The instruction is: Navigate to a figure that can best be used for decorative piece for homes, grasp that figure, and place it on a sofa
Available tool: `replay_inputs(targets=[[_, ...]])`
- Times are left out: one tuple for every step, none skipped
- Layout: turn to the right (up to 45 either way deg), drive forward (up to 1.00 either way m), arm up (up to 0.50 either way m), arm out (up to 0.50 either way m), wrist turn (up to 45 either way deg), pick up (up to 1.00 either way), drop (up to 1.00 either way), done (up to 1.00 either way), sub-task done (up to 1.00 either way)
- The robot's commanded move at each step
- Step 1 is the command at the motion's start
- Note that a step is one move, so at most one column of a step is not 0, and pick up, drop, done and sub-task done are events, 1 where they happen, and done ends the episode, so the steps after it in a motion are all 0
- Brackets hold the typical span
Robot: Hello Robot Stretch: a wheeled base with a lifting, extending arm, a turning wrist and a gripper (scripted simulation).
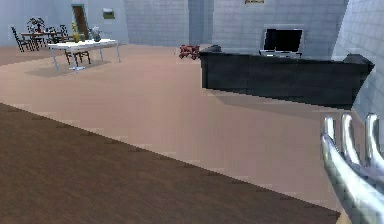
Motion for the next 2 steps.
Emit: replay_inputs(targets=[[0.0,0.0,0.0,0.0,-12.0,0.0,0.0,0.0,0.0],[0.0,0.0,0.0,-0.28,0.0,0.0,0.0,0.0,0.0]])
